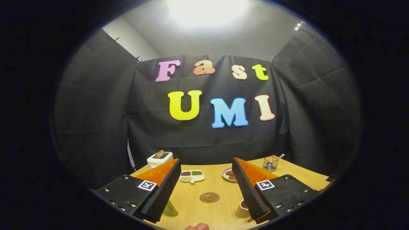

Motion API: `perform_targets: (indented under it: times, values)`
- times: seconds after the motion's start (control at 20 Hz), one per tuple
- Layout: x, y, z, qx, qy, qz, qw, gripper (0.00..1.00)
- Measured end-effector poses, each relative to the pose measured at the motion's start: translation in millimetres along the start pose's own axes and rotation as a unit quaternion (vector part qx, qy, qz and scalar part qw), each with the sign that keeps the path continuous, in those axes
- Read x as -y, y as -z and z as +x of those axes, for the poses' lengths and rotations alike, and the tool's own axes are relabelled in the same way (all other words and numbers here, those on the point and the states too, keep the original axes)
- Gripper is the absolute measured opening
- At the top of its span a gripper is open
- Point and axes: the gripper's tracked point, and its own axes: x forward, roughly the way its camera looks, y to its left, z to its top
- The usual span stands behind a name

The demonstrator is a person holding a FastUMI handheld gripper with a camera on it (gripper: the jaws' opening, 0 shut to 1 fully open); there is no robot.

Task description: Take the bottle from table, then pour the juice into the cup, finally place the bottle on the coaster

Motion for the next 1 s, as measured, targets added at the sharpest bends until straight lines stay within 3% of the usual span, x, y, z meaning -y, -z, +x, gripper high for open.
perform_targets:
  times: [1.0]
  values:
    - [-16.6, -9.4, 0.8, 0.021, -0.009, -0.020, 1.000, 0.97]
